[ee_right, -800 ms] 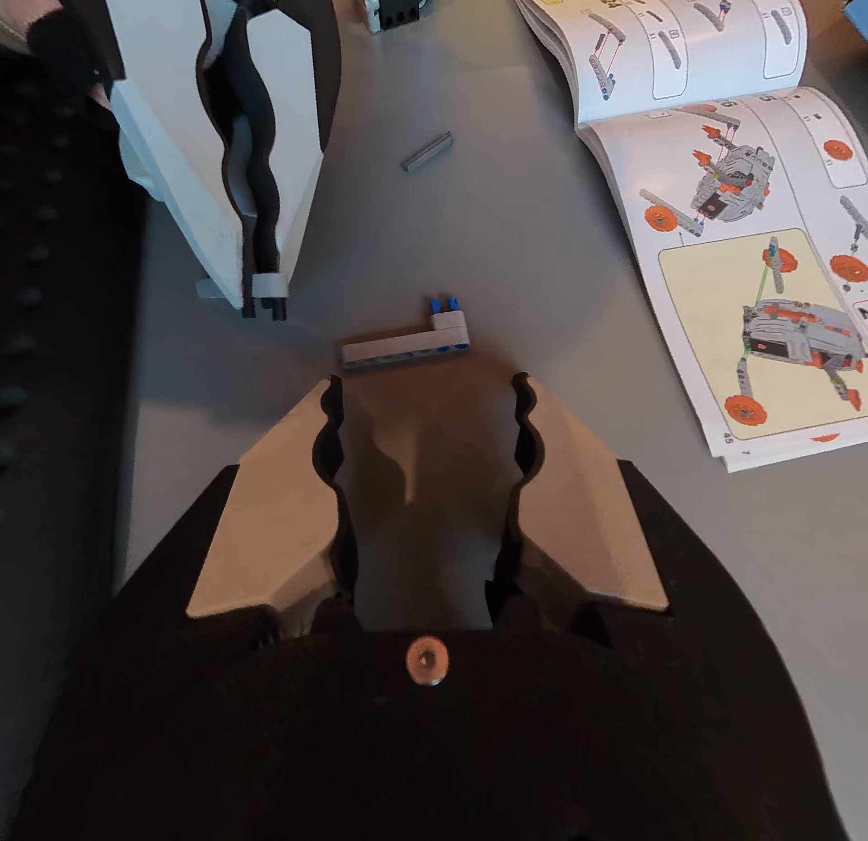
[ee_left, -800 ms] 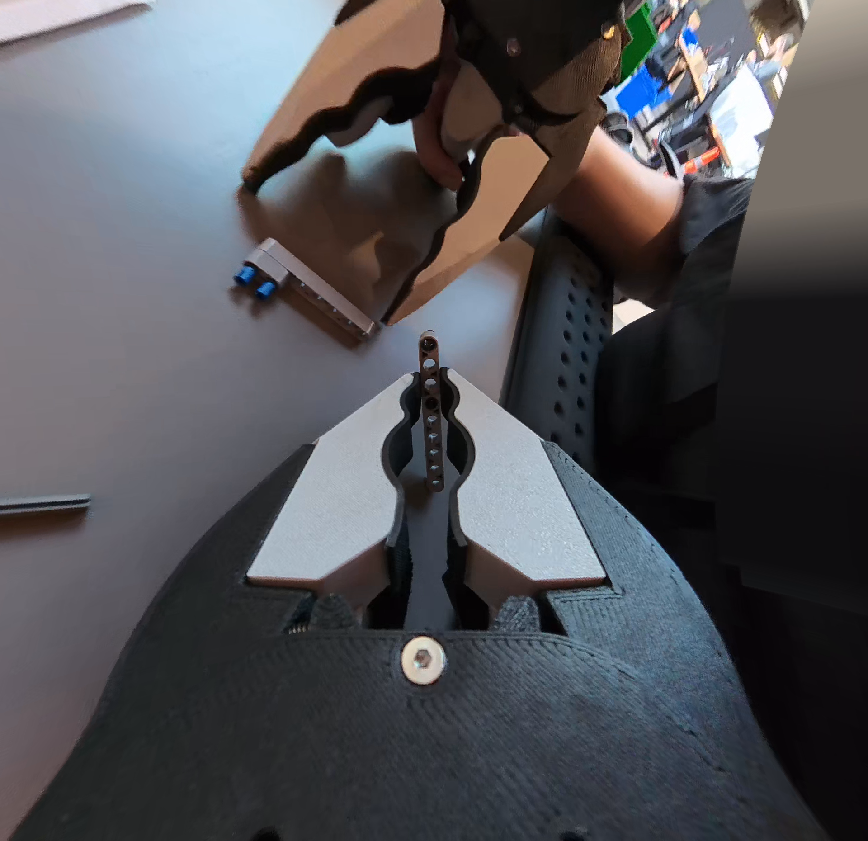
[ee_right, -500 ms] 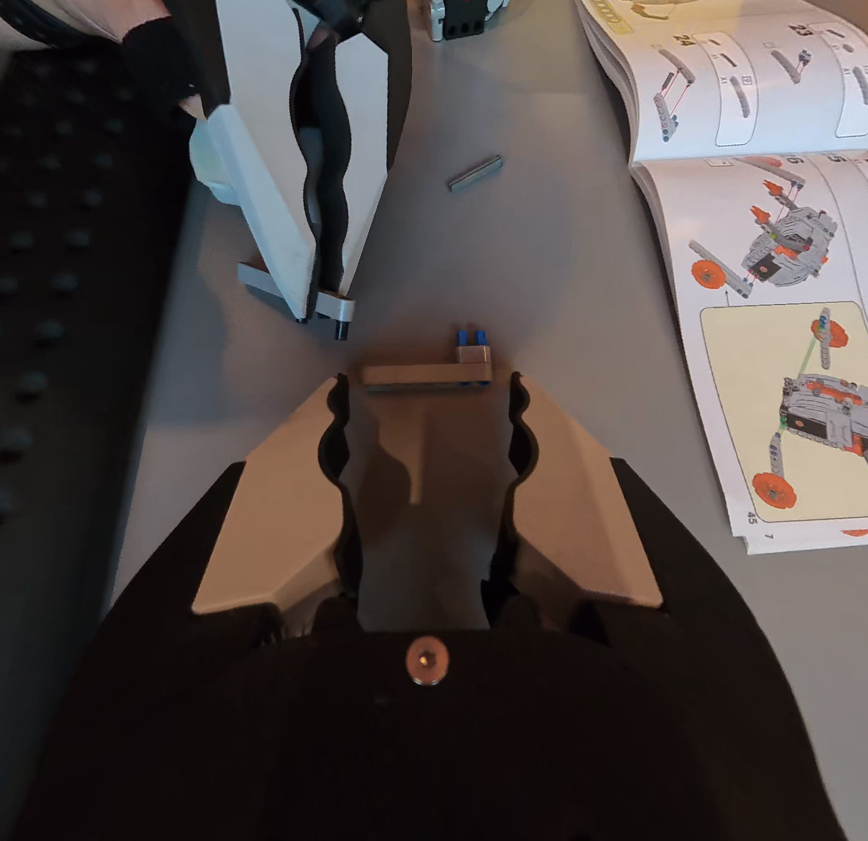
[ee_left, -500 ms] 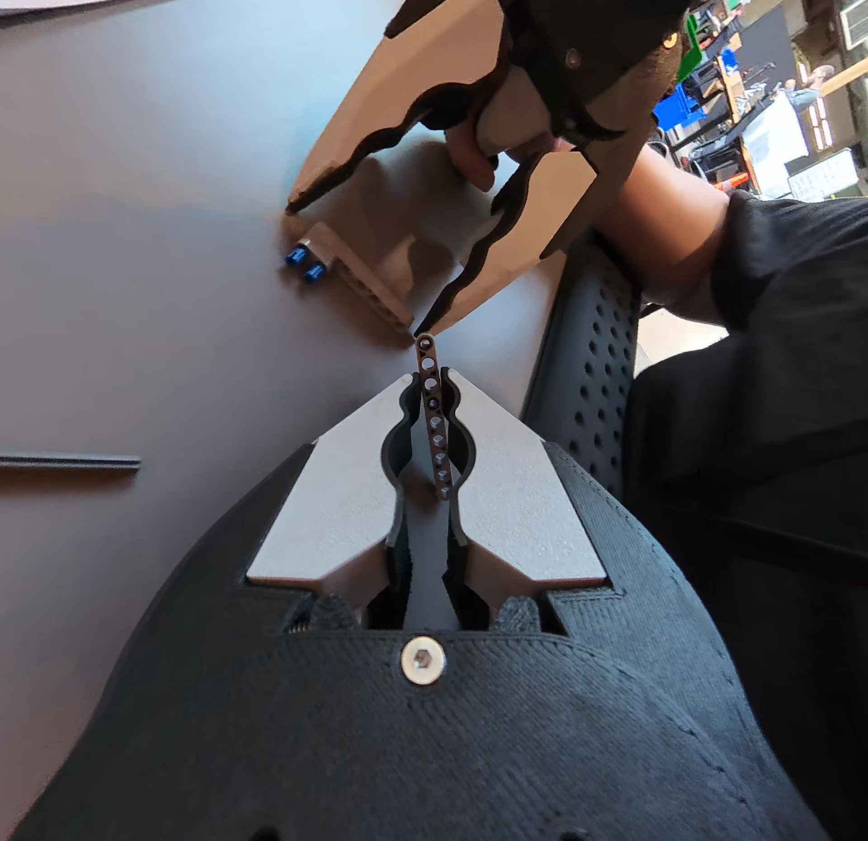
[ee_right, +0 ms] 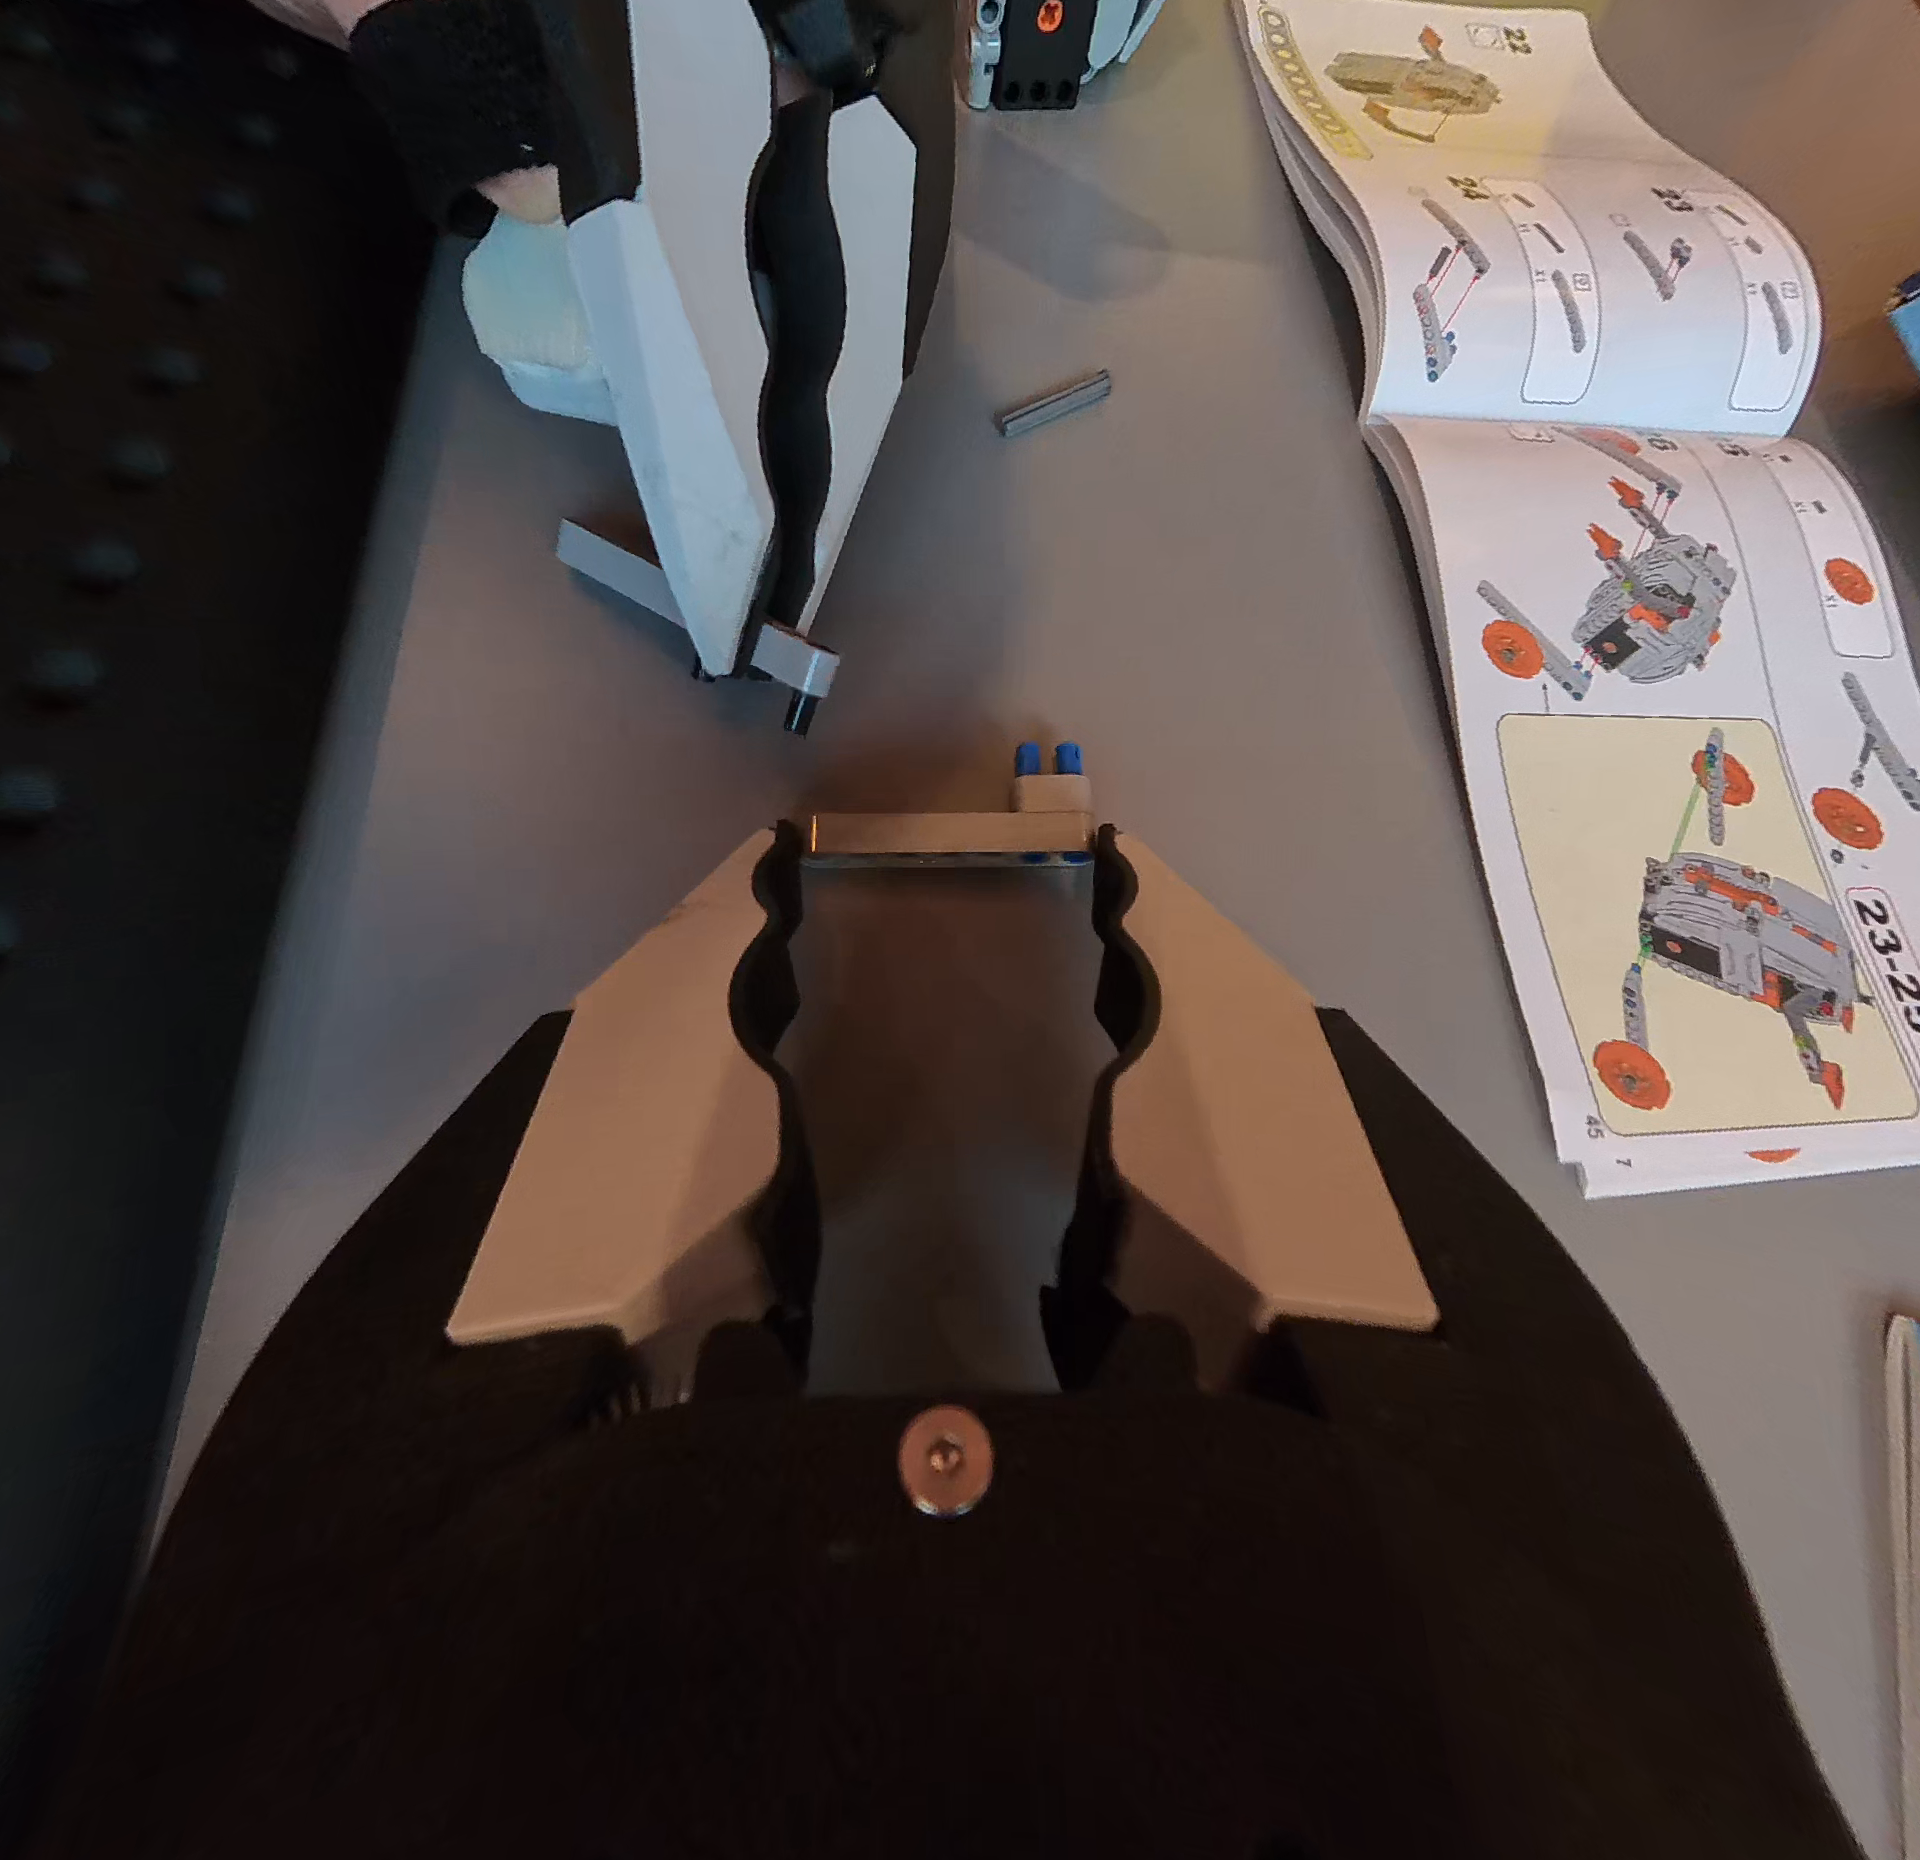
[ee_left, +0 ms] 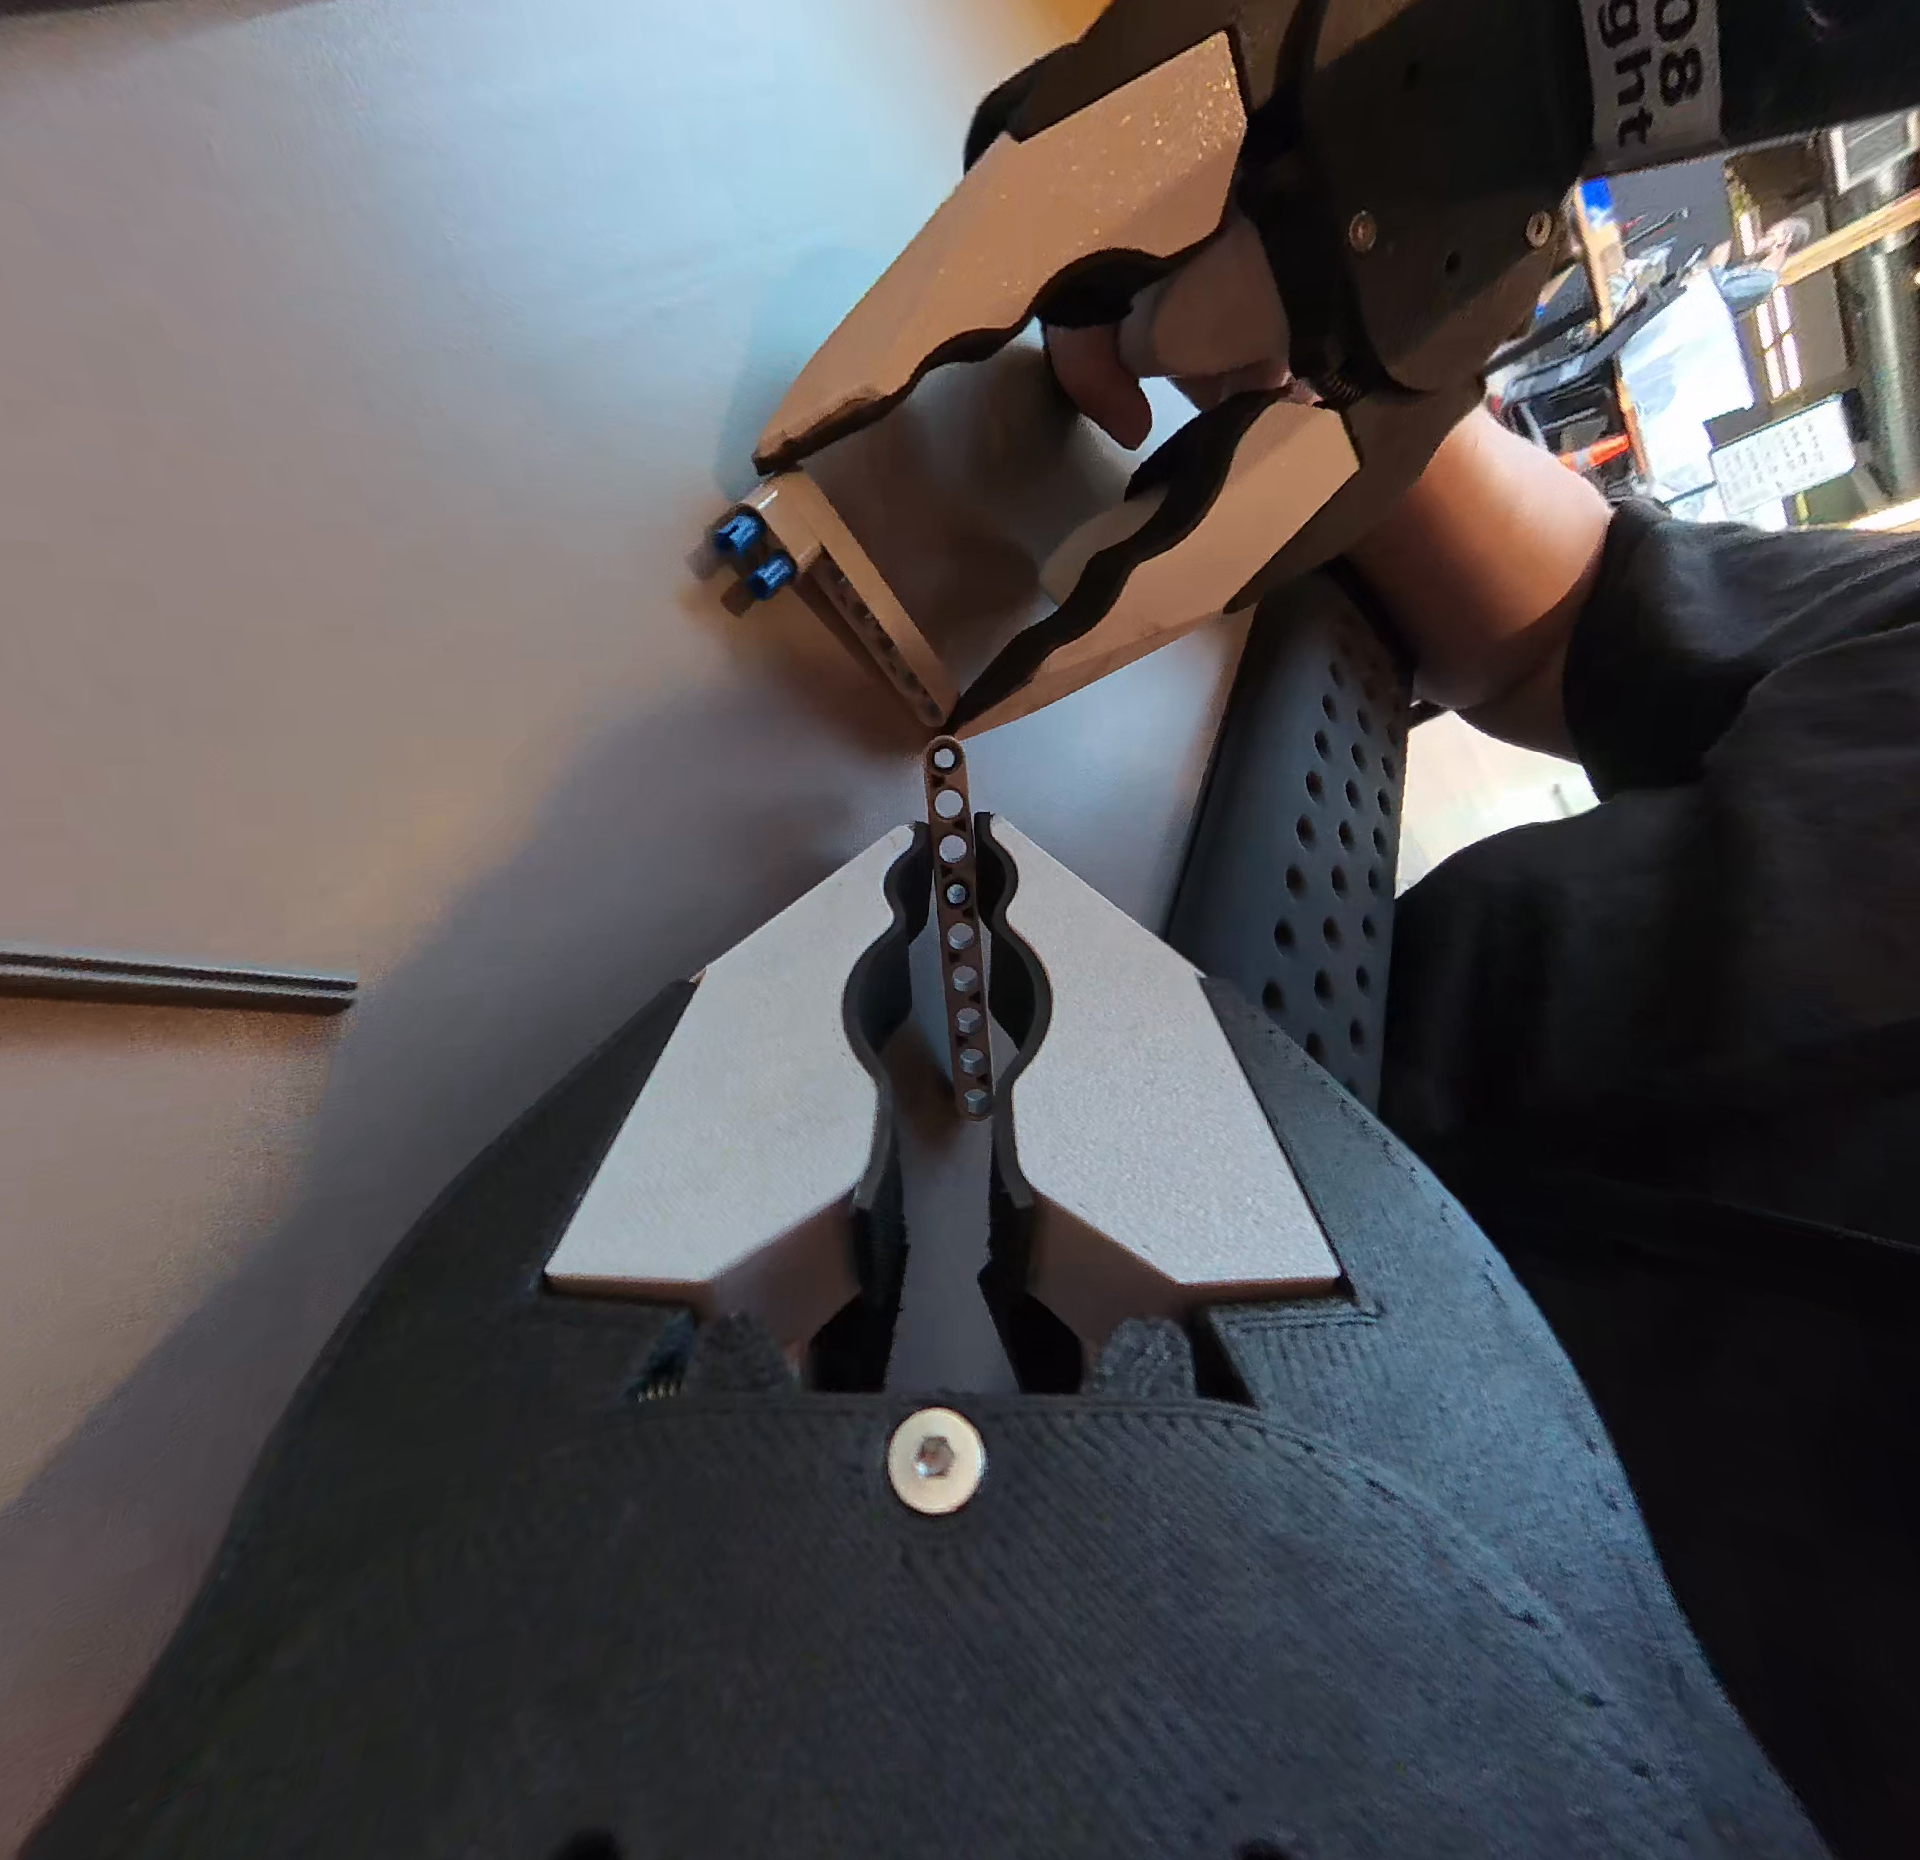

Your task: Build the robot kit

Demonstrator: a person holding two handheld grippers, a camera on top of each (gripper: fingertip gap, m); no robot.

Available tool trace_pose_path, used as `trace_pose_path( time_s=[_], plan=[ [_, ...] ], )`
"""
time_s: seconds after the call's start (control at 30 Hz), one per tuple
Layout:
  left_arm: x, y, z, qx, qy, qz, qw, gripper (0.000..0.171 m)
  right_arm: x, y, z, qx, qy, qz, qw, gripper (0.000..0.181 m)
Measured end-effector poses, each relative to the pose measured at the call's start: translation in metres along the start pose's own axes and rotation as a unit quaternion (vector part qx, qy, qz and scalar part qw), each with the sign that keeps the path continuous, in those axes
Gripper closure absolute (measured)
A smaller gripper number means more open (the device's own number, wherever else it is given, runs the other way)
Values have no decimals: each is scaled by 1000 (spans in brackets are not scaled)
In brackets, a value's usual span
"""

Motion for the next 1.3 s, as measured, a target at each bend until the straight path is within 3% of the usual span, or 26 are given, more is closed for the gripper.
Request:
trace_pose_path(
  time_s=[0.2, 0.3, 0.4, 0.53, 0.67, 0.77, 0.87, 1.1, 1.3],
  plan=[
    [-2, 4, 0, 23, 3, -35, 999, 163, 3, -1, -4, 1, 2, 5, 1000, 126],
    [-6, 3, 2, 3, 10, -30, 1000, 158, 4, -2, -4, -5, 4, 12, 1000, 126],
    [-10, 0, 1, -49, 12, -19, 999, 151, 4, -2, -4, -7, 4, 13, 1000, 126],
    [-18, -9, -9, -155, 40, 13, 987, 152, 4, -1, -4, -8, 3, 10, 1000, 126],
    [-33, -17, -29, -219, 52, 46, 973, 151, 4, -2, -4, -11, 4, 11, 1000, 126],
    [-38, -6, -39, -289, 113, 62, 949, 141, 4, -1, -4, -13, 4, 11, 1000, 126],
    [-38, -2, -41, -317, 145, 40, 936, 146, 5, -2, -4, -15, 4, 13, 1000, 126],
    [-38, 10, -47, -383, 88, -80, 916, 141, 5, -1, -4, -16, 4, 13, 1000, 126],
    [-40, 16, -36, -415, 121, -62, 900, 148, 5, 0, -5, -15, 4, 11, 1000, 126]
  ],
)
Point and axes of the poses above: each gripper's, where its closed fingertips meet, z out along the fingers, x out of its underside, y = z × x across the jaws, the point moved 10 cm from there along -z, back along the fingers, and after that the axes turned 4 degrees about z, right-handed, at the moved point
